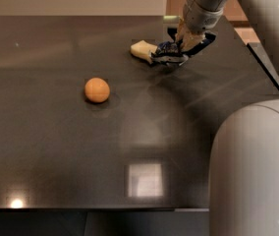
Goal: Move blue chip bag near sponge
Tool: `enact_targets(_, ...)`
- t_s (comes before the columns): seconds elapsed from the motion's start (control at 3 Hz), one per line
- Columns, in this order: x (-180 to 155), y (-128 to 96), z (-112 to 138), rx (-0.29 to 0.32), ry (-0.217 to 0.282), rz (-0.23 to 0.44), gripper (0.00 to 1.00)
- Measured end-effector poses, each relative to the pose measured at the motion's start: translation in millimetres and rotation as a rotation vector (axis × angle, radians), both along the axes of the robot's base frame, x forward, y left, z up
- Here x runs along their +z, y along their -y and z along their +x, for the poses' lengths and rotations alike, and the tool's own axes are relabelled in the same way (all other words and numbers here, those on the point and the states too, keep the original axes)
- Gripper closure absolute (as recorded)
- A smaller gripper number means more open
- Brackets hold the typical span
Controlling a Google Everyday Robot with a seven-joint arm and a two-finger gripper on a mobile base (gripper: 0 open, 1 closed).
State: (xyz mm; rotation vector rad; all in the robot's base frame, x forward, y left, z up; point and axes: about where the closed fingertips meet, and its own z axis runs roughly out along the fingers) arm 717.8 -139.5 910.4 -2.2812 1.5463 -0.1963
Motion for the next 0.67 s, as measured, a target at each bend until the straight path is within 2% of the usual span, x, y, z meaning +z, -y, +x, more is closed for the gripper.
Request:
enact_targets(0.33,6.8,-1.6,6.4,-0.008,0.019,0.022,0.13)
enact_targets(0.67,4.5,-3.4,8.4,-0.006,0.02,0.023,0.0)
